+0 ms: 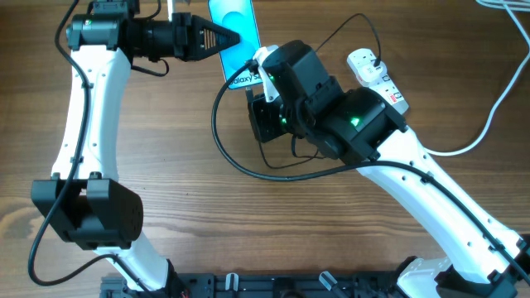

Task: Plug charger to phone and switch on socket

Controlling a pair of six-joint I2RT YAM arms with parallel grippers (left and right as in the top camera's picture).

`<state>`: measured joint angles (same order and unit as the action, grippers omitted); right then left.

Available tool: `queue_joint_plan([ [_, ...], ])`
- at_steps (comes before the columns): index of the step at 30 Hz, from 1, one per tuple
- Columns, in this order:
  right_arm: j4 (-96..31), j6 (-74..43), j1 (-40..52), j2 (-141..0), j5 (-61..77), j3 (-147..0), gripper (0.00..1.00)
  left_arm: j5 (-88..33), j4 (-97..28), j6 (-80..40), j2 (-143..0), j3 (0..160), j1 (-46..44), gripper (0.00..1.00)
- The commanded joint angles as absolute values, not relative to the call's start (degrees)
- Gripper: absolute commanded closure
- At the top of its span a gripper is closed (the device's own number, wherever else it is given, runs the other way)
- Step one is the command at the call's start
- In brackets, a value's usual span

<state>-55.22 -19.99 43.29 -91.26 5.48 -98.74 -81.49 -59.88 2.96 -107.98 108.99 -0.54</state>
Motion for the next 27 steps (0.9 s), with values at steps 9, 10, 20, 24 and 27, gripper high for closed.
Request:
queue_joint_plan([
  [9, -54.89, -19.11, 43.13, -90.52, 4.29, -100.07, 0.96, -84.64, -59.51, 4.29, -107.79, 109.03, -0.49, 0.96],
  [10, -54.89, -19.11, 43.13, -90.52, 4.29, -100.07, 0.96, -84.62, -59.51, 4.29, -107.79, 109.03, -0.49, 0.96],
  [20, -54.06, -19.14, 43.13, -90.52, 4.29, -100.07, 0.96, -84.62, -59.59, 5.13, -107.79, 109.03, -0.49, 0.96],
  [24, -53.71, -19.09, 43.09, -90.52, 4.29, -100.07, 0.96, -84.58, -60.80, 7.35, -107.79, 109.01, -0.54, 0.96],
  [27, -53.28, -19.09, 43.05, -90.52, 4.29, -100.07, 0.96, -84.60, -60.86, 7.86, -107.79, 109.01, -0.54, 0.96],
])
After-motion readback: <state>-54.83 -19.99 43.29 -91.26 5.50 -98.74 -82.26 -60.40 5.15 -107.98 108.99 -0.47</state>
